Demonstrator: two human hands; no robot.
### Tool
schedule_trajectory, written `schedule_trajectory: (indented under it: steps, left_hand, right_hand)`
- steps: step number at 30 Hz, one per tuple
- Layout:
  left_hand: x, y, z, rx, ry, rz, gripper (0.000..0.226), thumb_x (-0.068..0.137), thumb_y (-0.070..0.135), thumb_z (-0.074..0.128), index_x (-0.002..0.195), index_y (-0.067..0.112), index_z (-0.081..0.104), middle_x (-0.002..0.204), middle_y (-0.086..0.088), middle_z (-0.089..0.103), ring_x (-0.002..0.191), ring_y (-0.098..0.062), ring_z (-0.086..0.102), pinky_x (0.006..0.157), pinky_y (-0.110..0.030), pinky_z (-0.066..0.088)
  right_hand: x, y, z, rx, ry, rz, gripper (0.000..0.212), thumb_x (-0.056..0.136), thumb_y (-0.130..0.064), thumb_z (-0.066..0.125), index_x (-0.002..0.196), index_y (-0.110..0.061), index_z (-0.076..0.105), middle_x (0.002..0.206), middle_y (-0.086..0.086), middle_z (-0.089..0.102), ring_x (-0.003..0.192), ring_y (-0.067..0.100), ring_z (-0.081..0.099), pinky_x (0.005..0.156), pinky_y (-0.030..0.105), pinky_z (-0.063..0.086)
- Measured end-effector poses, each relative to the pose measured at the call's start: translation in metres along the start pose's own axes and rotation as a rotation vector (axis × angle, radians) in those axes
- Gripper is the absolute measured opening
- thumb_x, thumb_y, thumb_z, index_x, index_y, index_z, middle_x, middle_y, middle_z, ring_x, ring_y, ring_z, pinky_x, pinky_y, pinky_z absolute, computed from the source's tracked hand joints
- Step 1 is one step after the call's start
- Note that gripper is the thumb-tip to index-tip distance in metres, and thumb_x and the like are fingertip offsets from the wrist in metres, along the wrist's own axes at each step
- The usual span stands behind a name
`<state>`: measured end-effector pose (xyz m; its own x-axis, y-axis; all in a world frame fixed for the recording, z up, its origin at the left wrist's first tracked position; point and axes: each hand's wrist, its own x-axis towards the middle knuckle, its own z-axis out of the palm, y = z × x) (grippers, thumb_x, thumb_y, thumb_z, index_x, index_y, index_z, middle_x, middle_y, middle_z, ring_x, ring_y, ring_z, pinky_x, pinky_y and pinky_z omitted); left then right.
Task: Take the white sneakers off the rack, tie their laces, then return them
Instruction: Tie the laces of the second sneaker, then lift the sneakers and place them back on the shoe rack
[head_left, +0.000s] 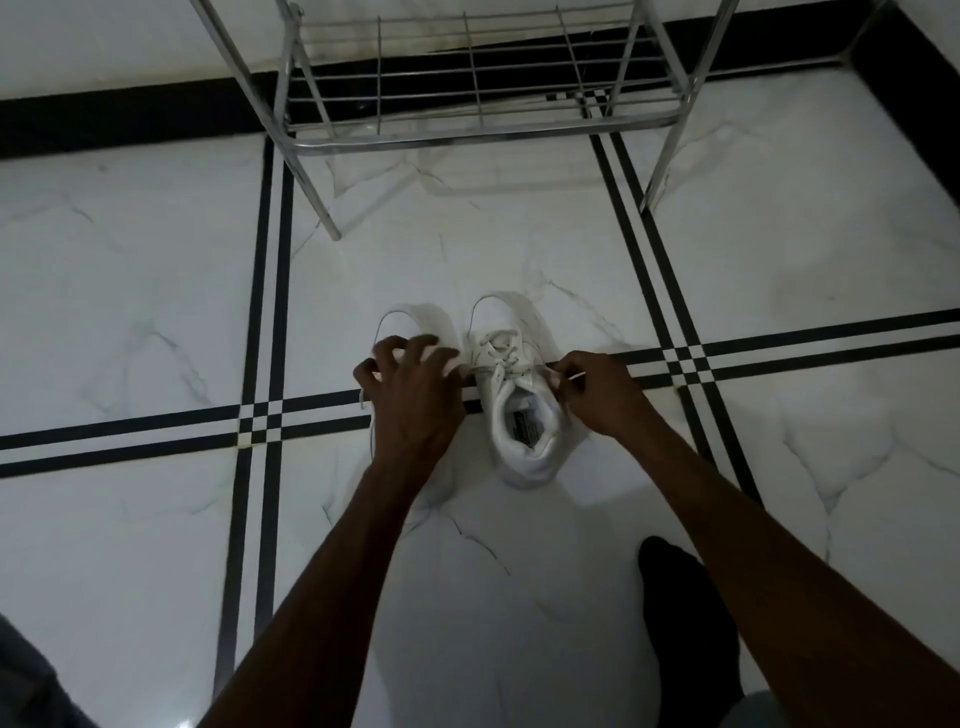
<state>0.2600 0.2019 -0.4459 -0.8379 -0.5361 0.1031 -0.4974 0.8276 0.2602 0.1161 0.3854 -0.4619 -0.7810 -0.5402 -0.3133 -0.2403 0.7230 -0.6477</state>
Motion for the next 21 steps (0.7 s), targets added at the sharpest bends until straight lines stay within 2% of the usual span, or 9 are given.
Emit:
schedule_trajectory:
  steps: [3,6,8,10,11,13,15,18,21]
  left_hand:
    - [-0.002,-0.029,-0.006,-0.151,0.060,-0.211,0.043,0.094,0.051,0.058,0.129,0.026,0.063,0.140,-0.004,0.054,0.131,-0.035,0.039,0.101,-0.051,0.037]
    - [-0.010,-0.052,-0.009,-0.311,0.009,-0.430,0.060,0.093,0.068,0.050,0.127,0.021,0.064,0.134,-0.010,0.059,0.127,-0.033,0.049,0.102,-0.049,0.043]
    - [-0.020,-0.059,-0.016,-0.520,-0.058,-0.493,0.067,0.090,0.079,0.042,0.111,0.022,0.070,0.111,-0.002,0.070,0.110,-0.023,0.063,0.093,-0.041,0.052]
    - [-0.029,-0.061,-0.018,-0.730,-0.167,-0.516,0.054,0.092,0.076,0.043,0.104,0.031,0.071,0.099,0.010,0.071,0.099,-0.010,0.066,0.084,-0.030,0.052]
    - [-0.033,-0.064,-0.020,-0.821,-0.214,-0.507,0.046,0.093,0.072,0.046,0.108,0.034,0.069,0.101,0.012,0.071,0.099,-0.006,0.066,0.085,-0.027,0.053]
    - [-0.037,-0.068,-0.021,-0.956,-0.315,-0.508,0.051,0.091,0.067,0.055,0.126,0.031,0.063,0.113,0.007,0.071,0.108,-0.011,0.067,0.086,-0.038,0.061]
    - [-0.037,-0.072,-0.023,-1.007,-0.417,-0.555,0.062,0.089,0.058,0.067,0.141,0.029,0.050,0.120,0.002,0.065,0.110,-0.021,0.067,0.075,-0.046,0.064]
    - [-0.038,-0.073,-0.024,-1.044,-0.498,-0.584,0.078,0.088,0.027,0.078,0.152,0.030,0.036,0.120,0.002,0.058,0.104,-0.020,0.065,0.066,-0.043,0.064]
    - [-0.040,-0.072,-0.021,-1.113,-0.511,-0.623,0.094,0.085,0.009,0.079,0.159,0.034,0.025,0.133,-0.005,0.053,0.105,-0.022,0.065,0.062,-0.039,0.064]
  right_hand:
    - [-0.007,0.005,-0.014,0.450,-0.331,0.170,0.052,0.090,-0.044,0.068,0.136,-0.021,0.057,0.128,0.005,0.068,0.116,0.020,0.065,0.090,0.046,0.061]
    - [-0.017,-0.004,-0.019,0.391,-0.489,0.075,0.057,0.080,-0.050,0.077,0.131,-0.031,0.060,0.124,-0.008,0.071,0.115,0.009,0.066,0.092,0.036,0.057]
    - [-0.019,-0.014,-0.015,0.245,-0.450,-0.004,0.058,0.074,-0.047,0.084,0.126,-0.031,0.063,0.120,-0.011,0.071,0.114,0.009,0.065,0.097,0.035,0.053]
    - [-0.016,-0.022,-0.009,0.121,-0.335,0.002,0.057,0.077,-0.039,0.083,0.128,-0.024,0.062,0.117,-0.008,0.068,0.113,0.014,0.062,0.099,0.034,0.048]
    - [-0.016,-0.031,-0.005,0.031,-0.284,0.001,0.054,0.081,-0.034,0.080,0.129,-0.021,0.061,0.118,-0.004,0.067,0.115,0.018,0.060,0.099,0.035,0.045]
    - [-0.015,-0.042,0.005,-0.134,-0.209,0.002,0.048,0.086,-0.031,0.070,0.131,-0.019,0.058,0.126,0.005,0.066,0.122,0.027,0.058,0.107,0.043,0.040]
    - [-0.018,-0.050,0.015,-0.077,-0.170,0.043,0.048,0.086,-0.029,0.061,0.132,-0.018,0.056,0.128,0.008,0.066,0.124,0.031,0.057,0.106,0.042,0.041]
    - [-0.023,-0.059,0.026,0.139,-0.125,0.135,0.051,0.089,-0.020,0.057,0.140,-0.015,0.052,0.133,0.010,0.062,0.124,0.030,0.057,0.093,0.026,0.039]
    - [-0.029,-0.068,0.033,0.193,-0.097,0.157,0.054,0.093,-0.021,0.057,0.146,-0.017,0.045,0.144,0.009,0.056,0.132,0.030,0.051,0.097,0.026,0.036]
